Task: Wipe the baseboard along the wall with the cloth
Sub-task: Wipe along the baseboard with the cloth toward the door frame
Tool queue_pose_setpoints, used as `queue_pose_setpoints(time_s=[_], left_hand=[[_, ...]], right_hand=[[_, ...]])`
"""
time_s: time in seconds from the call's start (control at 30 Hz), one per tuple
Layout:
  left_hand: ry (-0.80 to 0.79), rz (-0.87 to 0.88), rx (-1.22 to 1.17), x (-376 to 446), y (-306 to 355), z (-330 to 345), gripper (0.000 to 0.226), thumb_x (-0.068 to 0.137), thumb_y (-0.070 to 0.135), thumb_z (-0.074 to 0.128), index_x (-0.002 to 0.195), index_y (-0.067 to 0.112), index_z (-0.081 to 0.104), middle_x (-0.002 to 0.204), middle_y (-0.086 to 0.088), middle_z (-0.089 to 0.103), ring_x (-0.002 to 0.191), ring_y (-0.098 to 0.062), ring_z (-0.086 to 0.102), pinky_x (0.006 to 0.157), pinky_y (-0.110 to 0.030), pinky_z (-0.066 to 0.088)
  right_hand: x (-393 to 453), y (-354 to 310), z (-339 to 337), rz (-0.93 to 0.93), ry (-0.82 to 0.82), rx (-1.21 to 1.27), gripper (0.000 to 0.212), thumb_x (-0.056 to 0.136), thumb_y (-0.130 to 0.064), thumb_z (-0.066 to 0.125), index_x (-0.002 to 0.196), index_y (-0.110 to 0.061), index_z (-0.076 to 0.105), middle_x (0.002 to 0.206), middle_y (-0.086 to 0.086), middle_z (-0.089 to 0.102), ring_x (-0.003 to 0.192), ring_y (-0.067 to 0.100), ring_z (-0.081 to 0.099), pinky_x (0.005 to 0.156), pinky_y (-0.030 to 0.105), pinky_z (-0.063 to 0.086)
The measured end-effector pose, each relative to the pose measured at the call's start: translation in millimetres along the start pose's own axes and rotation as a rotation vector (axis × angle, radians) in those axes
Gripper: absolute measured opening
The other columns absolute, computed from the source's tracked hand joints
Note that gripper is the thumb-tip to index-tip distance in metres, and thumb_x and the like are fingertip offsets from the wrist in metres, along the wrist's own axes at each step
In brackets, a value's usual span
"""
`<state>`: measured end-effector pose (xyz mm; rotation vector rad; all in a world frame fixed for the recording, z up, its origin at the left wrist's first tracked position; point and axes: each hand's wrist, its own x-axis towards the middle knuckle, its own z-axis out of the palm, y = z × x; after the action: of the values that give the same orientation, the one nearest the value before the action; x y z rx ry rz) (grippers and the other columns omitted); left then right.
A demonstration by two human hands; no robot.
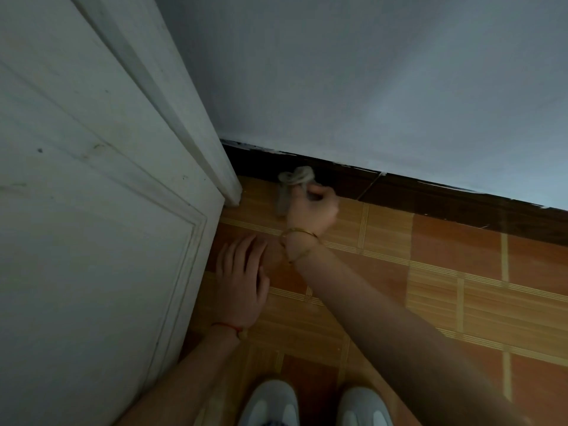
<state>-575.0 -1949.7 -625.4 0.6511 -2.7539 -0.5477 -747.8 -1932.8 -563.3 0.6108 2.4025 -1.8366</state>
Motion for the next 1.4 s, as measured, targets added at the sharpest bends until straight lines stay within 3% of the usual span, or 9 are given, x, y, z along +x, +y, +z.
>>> queue_pose_setpoints(time_s=[0.23, 0.43, 0.53, 0.6, 0.7, 0.83, 1.0, 1.2, 1.4], left_hand=[[-0.038, -0.002, -0.013, -0.5, 0.6, -3.6, 0.046, 0.093, 0.019, 0.042, 0.137, 0.010, 0.055, 0.144, -0.013, 0.051, 0.135, -0.032, 0.045, 0.113, -0.059, 0.034], [-0.034, -0.099, -0.024, 15.5, 24.7, -6.3, 0.037, 0.090, 0.025, 0.042, 0.117, 0.013, 0.064, 0.134, -0.012, 0.055, 0.128, -0.034, 0.045, 0.107, -0.063, 0.037], [-0.075, 0.025, 0.002, 22.2, 39.8, 1.1, 0.041, 0.090, 0.026, 0.044, 0.126, 0.014, 0.060, 0.135, -0.013, 0.054, 0.130, -0.032, 0.043, 0.112, -0.063, 0.032], [-0.101, 0.038, 0.026, 24.4, 45.5, 7.6, 0.046, 0.090, 0.027, 0.043, 0.131, 0.014, 0.057, 0.138, -0.012, 0.053, 0.131, -0.033, 0.044, 0.113, -0.062, 0.030], [-0.136, 0.030, 0.067, 25.2, 48.3, 15.2, 0.049, 0.090, 0.028, 0.041, 0.135, 0.013, 0.055, 0.141, -0.013, 0.051, 0.131, -0.035, 0.045, 0.114, -0.063, 0.028], [-0.146, 0.023, 0.097, 25.7, 49.1, 18.0, 0.049, 0.091, 0.027, 0.040, 0.136, 0.014, 0.053, 0.143, -0.014, 0.048, 0.133, -0.035, 0.043, 0.116, -0.063, 0.025], [-0.138, 0.027, 0.100, 24.6, 49.1, 16.8, 0.048, 0.092, 0.028, 0.040, 0.136, 0.015, 0.054, 0.144, -0.012, 0.047, 0.135, -0.034, 0.041, 0.118, -0.061, 0.023], [-0.131, 0.048, 0.098, 24.6, 47.0, 16.8, 0.048, 0.092, 0.029, 0.041, 0.138, 0.017, 0.052, 0.145, -0.011, 0.047, 0.135, -0.034, 0.042, 0.117, -0.062, 0.024], [-0.110, 0.048, 0.084, 23.9, 46.8, 17.1, 0.048, 0.091, 0.027, 0.042, 0.137, 0.016, 0.053, 0.144, -0.010, 0.047, 0.135, -0.033, 0.043, 0.117, -0.061, 0.023]], right_hand=[[59.6, 1.9, -92.7, -0.058, 0.268, 0.051, 0.027, 0.069, -0.017, 0.079, 0.070, -0.018, 0.052, 0.089, 0.011, 0.063, 0.079, 0.022, 0.058, 0.071, 0.028, 0.047], [46.2, -4.5, -86.9, -0.255, 0.169, -0.037, 0.024, 0.070, -0.011, 0.076, 0.077, -0.014, 0.053, 0.093, 0.011, 0.058, 0.080, 0.015, 0.053, 0.076, 0.026, 0.045], [36.2, -7.8, -72.4, -0.346, 0.049, -0.076, 0.022, 0.069, -0.008, 0.077, 0.074, -0.009, 0.056, 0.092, 0.009, 0.056, 0.075, 0.011, 0.053, 0.070, 0.010, 0.042], [37.8, -9.4, -73.8, -0.337, 0.034, -0.059, 0.023, 0.068, -0.009, 0.079, 0.074, -0.009, 0.057, 0.091, 0.006, 0.056, 0.072, 0.005, 0.050, 0.069, 0.009, 0.042], [53.9, -10.1, -100.1, -0.301, 0.134, -0.038, 0.023, 0.071, -0.015, 0.078, 0.079, -0.013, 0.057, 0.091, 0.005, 0.057, 0.074, 0.001, 0.049, 0.071, 0.017, 0.044], [82.8, -12.4, -144.8, -0.269, 0.323, 0.034, 0.024, 0.074, -0.016, 0.076, 0.093, -0.013, 0.060, 0.099, 0.003, 0.058, 0.080, -0.008, 0.050, 0.072, 0.004, 0.040], [74.7, -12.8, -134.8, -0.283, 0.297, 0.027, 0.024, 0.077, -0.016, 0.073, 0.098, -0.016, 0.061, 0.104, 0.004, 0.056, 0.090, 0.008, 0.056, 0.080, 0.014, 0.046], [32.9, -16.7, -81.2, -0.375, 0.073, 0.021, 0.023, 0.071, -0.005, 0.076, 0.089, -0.009, 0.062, 0.100, 0.009, 0.053, 0.080, 0.001, 0.050, 0.073, -0.001, 0.038], [63.6, -3.8, -112.8, -0.297, 0.205, -0.021, 0.020, 0.071, -0.009, 0.074, 0.088, -0.014, 0.064, 0.096, 0.005, 0.056, 0.084, 0.013, 0.055, 0.075, 0.012, 0.042]])
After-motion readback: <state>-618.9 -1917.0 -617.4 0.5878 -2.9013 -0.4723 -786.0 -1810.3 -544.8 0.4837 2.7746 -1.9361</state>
